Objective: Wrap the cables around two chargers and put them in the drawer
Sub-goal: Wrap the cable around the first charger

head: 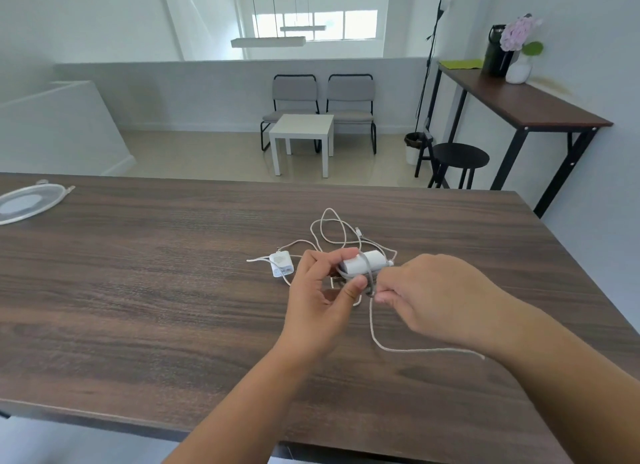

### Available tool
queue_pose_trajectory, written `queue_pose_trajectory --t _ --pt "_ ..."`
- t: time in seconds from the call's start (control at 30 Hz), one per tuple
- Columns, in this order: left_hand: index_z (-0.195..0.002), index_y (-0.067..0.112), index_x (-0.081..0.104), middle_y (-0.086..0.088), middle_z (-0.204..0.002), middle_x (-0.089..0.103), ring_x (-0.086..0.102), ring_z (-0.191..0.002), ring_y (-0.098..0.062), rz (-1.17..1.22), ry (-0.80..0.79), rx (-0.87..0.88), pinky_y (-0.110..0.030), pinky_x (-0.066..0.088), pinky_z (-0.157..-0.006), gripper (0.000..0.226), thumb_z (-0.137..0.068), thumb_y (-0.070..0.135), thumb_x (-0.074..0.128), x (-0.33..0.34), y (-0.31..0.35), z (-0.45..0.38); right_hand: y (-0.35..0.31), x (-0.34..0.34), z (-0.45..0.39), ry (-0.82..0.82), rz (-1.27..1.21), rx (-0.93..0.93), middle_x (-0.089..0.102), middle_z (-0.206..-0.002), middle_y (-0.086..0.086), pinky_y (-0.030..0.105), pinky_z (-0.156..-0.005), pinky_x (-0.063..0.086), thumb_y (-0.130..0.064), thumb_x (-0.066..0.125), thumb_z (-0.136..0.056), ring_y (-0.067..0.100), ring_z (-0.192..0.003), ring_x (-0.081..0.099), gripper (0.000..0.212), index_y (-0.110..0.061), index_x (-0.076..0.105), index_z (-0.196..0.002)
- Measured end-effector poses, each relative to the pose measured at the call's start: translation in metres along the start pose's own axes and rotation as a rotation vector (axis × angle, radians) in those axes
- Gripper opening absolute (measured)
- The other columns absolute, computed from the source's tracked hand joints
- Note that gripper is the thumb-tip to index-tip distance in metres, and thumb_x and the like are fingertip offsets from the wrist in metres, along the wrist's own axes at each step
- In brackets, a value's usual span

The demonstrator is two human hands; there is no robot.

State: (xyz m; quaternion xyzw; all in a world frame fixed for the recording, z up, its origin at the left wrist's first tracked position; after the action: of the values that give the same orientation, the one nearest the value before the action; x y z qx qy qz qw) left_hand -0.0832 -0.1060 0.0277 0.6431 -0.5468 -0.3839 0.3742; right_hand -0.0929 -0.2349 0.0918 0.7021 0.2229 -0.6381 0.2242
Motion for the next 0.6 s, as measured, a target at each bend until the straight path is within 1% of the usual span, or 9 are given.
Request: queue_pose_trajectory --t 0.07,0.13,0.2,0.27,0.3,0.37,0.43,0.5,0.6 --pt "-0.118 0.027 0.067 -0.005 -0.105 0.052 0.058 -0.095 -0.009 -0.039 -0.079 -0.003 -0.017 0.053 -0.071 0.037 -0.085 0.01 0.074 0.001 0.0 -0.002 0.006 -0.01 -0.001 -0.005 -0.031 -0.019 0.062 -0.093 -0.008 0.03 -0.071 0.038 -0.043 0.035 -0.099 0.018 -0.091 0.057 0.024 -0.029 0.055 -0.103" --pt "-0.119 0.022 0.067 -0.003 -0.102 0.051 0.056 -0.093 -0.005 -0.071 -0.145 -0.014 -0.016 0.053 -0.071 0.04 -0.084 0.004 0.074 0.002 0.001 -0.003 0.013 -0.02 -0.004 0.011 -0.073 -0.051 0.056 -0.078 -0.012 0.03 -0.071 0.043 -0.043 0.041 -0.096 0.01 -0.075 0.051 0.021 -0.03 0.058 -0.097" --pt "-0.121 0.019 0.067 -0.001 -0.1 0.051 0.055 -0.09 -0.001 -0.111 -0.214 -0.026 -0.013 0.051 -0.07 0.042 -0.083 0.003 0.075 0.003 0.003 -0.002 0.022 -0.027 -0.01 0.044 -0.122 -0.09 0.053 -0.066 -0.015 0.028 -0.065 0.042 -0.042 0.048 -0.094 0.002 -0.061 0.045 0.017 -0.031 0.06 -0.089" --pt "-0.124 0.021 0.065 0.002 -0.101 0.054 0.055 -0.091 0.001 -0.11 -0.286 -0.048 -0.015 0.05 -0.068 0.047 -0.081 0.008 0.077 0.006 0.003 -0.001 0.033 -0.026 -0.018 0.039 -0.223 -0.097 0.057 -0.06 -0.018 0.02 -0.059 0.039 -0.038 0.055 -0.091 -0.003 -0.058 0.05 0.013 -0.033 0.063 -0.082" --pt "-0.125 0.024 0.063 0.005 -0.102 0.056 0.055 -0.092 0.0 -0.08 -0.311 -0.075 -0.017 0.05 -0.068 0.05 -0.08 0.012 0.078 0.007 0.003 -0.001 0.038 -0.022 -0.021 0.022 -0.326 -0.086 0.059 -0.06 -0.022 0.014 -0.058 0.037 -0.035 0.059 -0.09 -0.005 -0.06 0.054 0.012 -0.034 0.065 -0.08" --pt "-0.126 0.028 0.061 0.014 -0.1 0.059 0.056 -0.095 -0.005 0.021 -0.34 -0.144 -0.025 0.053 -0.071 0.053 -0.077 0.017 0.078 0.007 0.002 -0.003 0.046 -0.011 -0.025 -0.002 -0.59 -0.063 0.064 -0.068 -0.028 0.008 -0.064 0.039 -0.028 0.064 -0.089 -0.01 -0.068 0.059 0.011 -0.031 0.068 -0.079" --pt "-0.126 0.026 0.059 0.017 -0.097 0.061 0.059 -0.096 -0.011 0.115 -0.357 -0.185 -0.035 0.057 -0.078 0.055 -0.075 0.018 0.078 0.005 0.005 -0.005 0.049 -0.002 -0.028 0.005 -0.823 -0.06 0.07 -0.077 -0.02 0.008 -0.071 0.042 -0.023 0.067 -0.088 -0.006 -0.073 0.063 0.008 -0.025 0.071 -0.081" --pt "-0.126 0.022 0.058 0.014 -0.098 0.064 0.06 -0.096 -0.013 0.225 -0.362 -0.2 -0.035 0.057 -0.08 0.056 -0.074 0.017 0.078 0.003 0.011 -0.007 0.048 0.007 -0.027 0.04 -1.022 -0.072 0.07 -0.076 -0.014 0.011 -0.071 0.043 -0.023 0.063 -0.087 -0.003 -0.072 0.062 0.01 -0.018 0.071 -0.082" --pt "-0.121 0.02 0.063 0.002 -0.103 0.065 0.06 -0.094 -0.019 0.432 -0.324 -0.223 -0.038 0.057 -0.082 0.049 -0.074 0.016 0.075 0.003 0.014 -0.007 0.049 0.027 -0.026 0.135 -1.283 -0.017 0.068 -0.072 -0.012 0.013 -0.066 0.046 -0.019 0.059 -0.088 -0.001 -0.068 0.058 0.015 -0.009 0.069 -0.083"
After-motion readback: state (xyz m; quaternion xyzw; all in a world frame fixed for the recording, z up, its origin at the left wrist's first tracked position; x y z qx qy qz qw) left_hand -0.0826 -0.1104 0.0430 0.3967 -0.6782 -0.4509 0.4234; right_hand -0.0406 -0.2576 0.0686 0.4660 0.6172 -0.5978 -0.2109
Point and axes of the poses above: each hand's wrist, its own z-axis away from the middle knuckle, its own x-axis out of the palm, y = z × x, the point moved 7 cm from there along -z, towards the middle knuckle
